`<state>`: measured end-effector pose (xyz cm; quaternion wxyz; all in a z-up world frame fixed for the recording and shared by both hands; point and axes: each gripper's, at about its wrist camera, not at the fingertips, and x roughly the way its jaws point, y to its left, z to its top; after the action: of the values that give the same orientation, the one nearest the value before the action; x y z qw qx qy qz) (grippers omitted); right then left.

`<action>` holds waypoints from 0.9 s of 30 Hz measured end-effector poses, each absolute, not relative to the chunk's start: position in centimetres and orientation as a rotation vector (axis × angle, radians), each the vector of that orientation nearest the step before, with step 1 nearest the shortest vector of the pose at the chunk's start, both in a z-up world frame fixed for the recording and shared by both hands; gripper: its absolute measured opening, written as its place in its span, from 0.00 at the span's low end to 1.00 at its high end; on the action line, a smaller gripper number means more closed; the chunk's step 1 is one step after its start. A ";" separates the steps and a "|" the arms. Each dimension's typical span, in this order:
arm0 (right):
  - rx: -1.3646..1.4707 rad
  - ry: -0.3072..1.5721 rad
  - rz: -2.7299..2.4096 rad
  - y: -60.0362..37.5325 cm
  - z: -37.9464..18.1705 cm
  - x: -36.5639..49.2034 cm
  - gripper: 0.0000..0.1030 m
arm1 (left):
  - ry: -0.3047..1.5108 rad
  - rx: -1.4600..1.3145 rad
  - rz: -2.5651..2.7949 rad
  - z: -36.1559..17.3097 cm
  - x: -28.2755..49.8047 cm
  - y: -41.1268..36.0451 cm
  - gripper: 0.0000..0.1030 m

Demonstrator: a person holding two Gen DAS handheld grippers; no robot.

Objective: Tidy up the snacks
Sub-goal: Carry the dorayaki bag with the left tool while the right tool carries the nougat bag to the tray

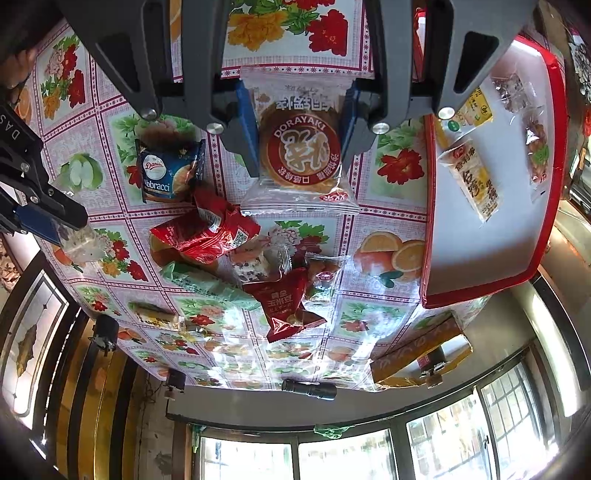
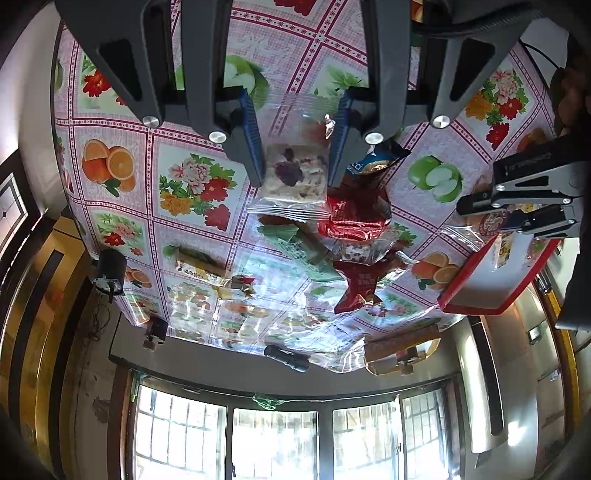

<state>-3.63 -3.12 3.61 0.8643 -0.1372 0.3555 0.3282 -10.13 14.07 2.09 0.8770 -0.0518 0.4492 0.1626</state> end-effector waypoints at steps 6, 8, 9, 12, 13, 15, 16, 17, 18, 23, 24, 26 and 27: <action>-0.295 0.738 0.690 -2.8 3.8 -4.0 0.35 | 0.927 -0.115 0.340 2.4 -10.5 14.2 0.37; -0.299 0.736 0.690 -2.7 3.9 -4.1 0.35 | 0.924 -0.115 0.343 2.5 -10.7 14.3 0.37; -0.299 0.735 0.690 -2.7 3.9 -4.2 0.35 | 0.922 -0.117 0.344 2.6 -10.8 14.4 0.37; -0.304 0.731 0.693 -2.6 4.0 -4.3 0.35 | 0.913 -0.120 0.349 2.9 -11.1 14.6 0.37; -0.304 0.730 0.695 -2.5 4.0 -4.3 0.35 | 0.906 -0.121 0.352 3.1 -11.2 14.7 0.37; -0.304 0.729 0.701 -2.3 4.2 -4.4 0.35 | 0.898 -0.120 0.357 3.4 -11.5 14.9 0.37; -0.303 0.728 0.707 -2.2 4.3 -4.5 0.35 | 0.892 -0.120 0.362 3.6 -11.6 15.0 0.37; -0.304 0.727 0.710 -2.0 4.3 -4.5 0.35 | 0.889 -0.120 0.366 3.7 -11.7 15.1 0.37; -0.304 0.724 0.715 -1.9 4.4 -4.5 0.35 | 0.885 -0.120 0.372 3.8 -11.9 15.3 0.37; -0.296 0.717 0.760 -0.6 4.9 -4.8 0.35 | 0.871 -0.136 0.404 4.3 -12.6 16.7 0.37; -0.286 0.720 0.776 -0.3 5.0 -4.8 0.35 | 0.867 -0.140 0.410 4.4 -12.8 17.0 0.37; -0.269 0.725 0.807 0.3 5.1 -4.9 0.35 | 0.860 -0.147 0.426 4.6 -13.3 17.8 0.37; -0.268 0.726 0.818 0.7 5.2 -4.9 0.35 | 0.856 -0.153 0.435 4.7 -13.6 18.2 0.37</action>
<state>-4.95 0.75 5.19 0.8456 -0.1269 0.3443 0.3878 -13.57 18.18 4.72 0.8843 -0.0733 0.4112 0.2089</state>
